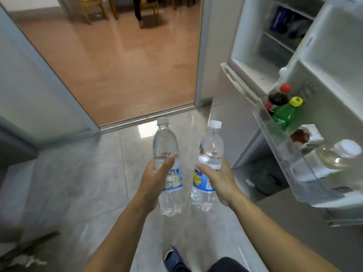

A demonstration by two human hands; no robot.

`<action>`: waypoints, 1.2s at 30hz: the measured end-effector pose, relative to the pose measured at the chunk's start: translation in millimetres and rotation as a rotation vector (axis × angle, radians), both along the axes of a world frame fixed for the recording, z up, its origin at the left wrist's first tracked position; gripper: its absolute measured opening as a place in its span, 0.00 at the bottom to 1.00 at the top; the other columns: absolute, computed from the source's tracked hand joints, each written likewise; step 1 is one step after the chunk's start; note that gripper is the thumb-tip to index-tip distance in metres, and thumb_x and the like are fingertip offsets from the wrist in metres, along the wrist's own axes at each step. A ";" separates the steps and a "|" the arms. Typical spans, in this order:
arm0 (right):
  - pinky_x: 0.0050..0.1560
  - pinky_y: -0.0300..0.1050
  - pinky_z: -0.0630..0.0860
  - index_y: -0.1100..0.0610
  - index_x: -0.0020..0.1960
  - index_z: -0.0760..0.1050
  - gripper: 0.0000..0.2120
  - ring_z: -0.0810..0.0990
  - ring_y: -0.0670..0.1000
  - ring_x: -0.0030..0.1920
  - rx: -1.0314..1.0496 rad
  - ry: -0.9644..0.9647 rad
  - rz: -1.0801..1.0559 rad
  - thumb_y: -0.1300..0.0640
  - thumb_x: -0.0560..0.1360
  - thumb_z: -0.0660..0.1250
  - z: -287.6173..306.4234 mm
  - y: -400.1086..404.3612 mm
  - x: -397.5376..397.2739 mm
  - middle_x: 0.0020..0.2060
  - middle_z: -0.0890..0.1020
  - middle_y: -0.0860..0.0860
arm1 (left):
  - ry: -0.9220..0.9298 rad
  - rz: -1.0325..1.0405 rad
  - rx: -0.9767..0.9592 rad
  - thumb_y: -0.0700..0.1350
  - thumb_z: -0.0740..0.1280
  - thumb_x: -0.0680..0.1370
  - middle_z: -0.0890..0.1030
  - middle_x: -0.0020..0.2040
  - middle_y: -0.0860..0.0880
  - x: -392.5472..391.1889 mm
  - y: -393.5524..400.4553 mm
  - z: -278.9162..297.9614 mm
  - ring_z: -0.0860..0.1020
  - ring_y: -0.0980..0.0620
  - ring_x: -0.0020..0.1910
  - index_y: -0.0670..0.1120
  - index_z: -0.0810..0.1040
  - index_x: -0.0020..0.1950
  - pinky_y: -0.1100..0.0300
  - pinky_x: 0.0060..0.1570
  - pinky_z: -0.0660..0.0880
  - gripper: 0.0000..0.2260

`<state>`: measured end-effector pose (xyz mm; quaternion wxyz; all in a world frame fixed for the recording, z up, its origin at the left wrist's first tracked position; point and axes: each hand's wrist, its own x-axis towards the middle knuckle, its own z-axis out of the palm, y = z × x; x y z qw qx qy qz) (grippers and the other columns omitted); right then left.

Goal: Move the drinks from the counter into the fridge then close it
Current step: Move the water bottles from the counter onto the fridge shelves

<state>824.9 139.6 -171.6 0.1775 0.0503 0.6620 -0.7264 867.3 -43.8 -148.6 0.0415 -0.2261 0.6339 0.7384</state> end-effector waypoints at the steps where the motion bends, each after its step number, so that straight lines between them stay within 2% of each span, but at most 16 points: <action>1: 0.45 0.50 0.84 0.50 0.57 0.79 0.23 0.87 0.56 0.48 0.004 -0.004 -0.006 0.50 0.64 0.77 0.8 -10.7 -9.5 0.48 0.87 0.53 | -0.004 -0.011 -0.015 0.63 0.71 0.65 0.87 0.48 0.49 -9.7 -11.4 1.3 0.86 0.49 0.44 0.51 0.78 0.59 0.60 0.36 0.81 0.27; 4: 0.45 0.50 0.84 0.45 0.54 0.79 0.22 0.87 0.54 0.47 0.013 -0.025 -0.034 0.48 0.61 0.78 -1.1 -34.5 -37.8 0.47 0.87 0.52 | 0.000 -0.044 -0.043 0.63 0.70 0.66 0.86 0.48 0.48 -41.1 -37.9 1.1 0.86 0.48 0.45 0.50 0.78 0.59 0.56 0.39 0.82 0.26; 6: 0.48 0.54 0.84 0.48 0.57 0.78 0.25 0.87 0.55 0.48 0.031 -0.033 -0.040 0.47 0.61 0.78 -4.5 -45.0 -59.9 0.48 0.86 0.53 | 0.002 -0.050 -0.062 0.61 0.70 0.69 0.86 0.50 0.47 -66.4 -49.8 -1.2 0.86 0.47 0.46 0.50 0.77 0.60 0.51 0.44 0.83 0.24; 10: 0.47 0.52 0.85 0.49 0.60 0.76 0.29 0.86 0.51 0.48 0.104 -0.011 -0.074 0.45 0.61 0.77 -14.6 -59.9 -111.1 0.49 0.85 0.49 | 0.037 -0.051 -0.066 0.53 0.71 0.74 0.85 0.49 0.49 -125.8 -66.3 -6.6 0.85 0.48 0.46 0.54 0.77 0.57 0.59 0.39 0.81 0.13; 14: 0.48 0.52 0.85 0.48 0.59 0.76 0.24 0.86 0.51 0.47 0.092 0.003 -0.139 0.51 0.65 0.77 -23.1 -72.0 -175.8 0.49 0.85 0.49 | 0.066 -0.089 -0.050 0.54 0.74 0.68 0.85 0.52 0.49 -201.6 -77.5 -2.4 0.85 0.49 0.47 0.54 0.77 0.58 0.60 0.39 0.80 0.19; 17: 0.49 0.52 0.84 0.47 0.59 0.77 0.22 0.86 0.53 0.49 0.054 0.022 -0.195 0.52 0.66 0.77 -19.3 -76.9 -230.0 0.50 0.86 0.50 | 0.067 -0.124 -0.056 0.48 0.74 0.73 0.85 0.50 0.47 -264.7 -81.6 1.2 0.85 0.47 0.47 0.51 0.78 0.57 0.57 0.41 0.81 0.14; 21: 0.42 0.46 0.83 0.49 0.57 0.78 0.22 0.87 0.52 0.46 0.037 0.023 -0.288 0.52 0.64 0.77 -6.9 -75.1 -293.5 0.47 0.87 0.51 | 0.096 -0.206 -0.048 0.45 0.76 0.73 0.86 0.48 0.48 -342.8 -78.4 11.6 0.86 0.47 0.46 0.53 0.78 0.55 0.55 0.42 0.81 0.13; 24: 0.42 0.45 0.83 0.49 0.57 0.77 0.23 0.87 0.51 0.45 0.052 0.015 -0.413 0.51 0.63 0.78 0.6 -67.6 -332.6 0.45 0.87 0.49 | 0.121 -0.305 -0.049 0.47 0.78 0.69 0.86 0.48 0.50 -393.6 -71.7 17.9 0.86 0.49 0.46 0.57 0.80 0.52 0.59 0.41 0.81 0.14; 28: 0.37 0.37 0.81 0.39 0.51 0.77 0.19 0.86 0.46 0.42 0.088 0.012 -0.552 0.48 0.62 0.77 6.1 -55.9 -374.5 0.43 0.86 0.42 | 0.120 -0.428 -0.010 0.49 0.78 0.70 0.86 0.49 0.51 -460.1 -63.3 18.0 0.85 0.50 0.48 0.62 0.80 0.50 0.59 0.41 0.81 0.14; 31: 0.38 0.36 0.80 0.43 0.53 0.77 0.20 0.86 0.43 0.42 0.130 0.011 -0.684 0.48 0.63 0.78 12.3 -47.8 -409.7 0.44 0.86 0.42 | 0.122 -0.487 0.036 0.51 0.78 0.67 0.86 0.50 0.51 -516.6 -53.2 21.4 0.85 0.50 0.47 0.58 0.80 0.54 0.57 0.42 0.81 0.17; 34: 0.37 0.35 0.77 0.46 0.53 0.77 0.21 0.85 0.42 0.40 0.175 0.028 -0.816 0.47 0.61 0.76 27.8 -42.5 -443.1 0.41 0.86 0.42 | 0.149 -0.568 0.073 0.51 0.76 0.71 0.86 0.50 0.52 -571.2 -42.0 30.1 0.85 0.51 0.47 0.56 0.78 0.58 0.59 0.41 0.81 0.16; 36: 0.35 0.35 0.77 0.47 0.51 0.78 0.17 0.85 0.43 0.38 0.186 0.085 -0.879 0.52 0.63 0.76 42.1 -39.2 -464.3 0.40 0.86 0.45 | 0.181 -0.641 0.096 0.53 0.76 0.71 0.86 0.51 0.51 -605.6 -32.8 42.6 0.85 0.49 0.49 0.55 0.78 0.60 0.53 0.45 0.81 0.19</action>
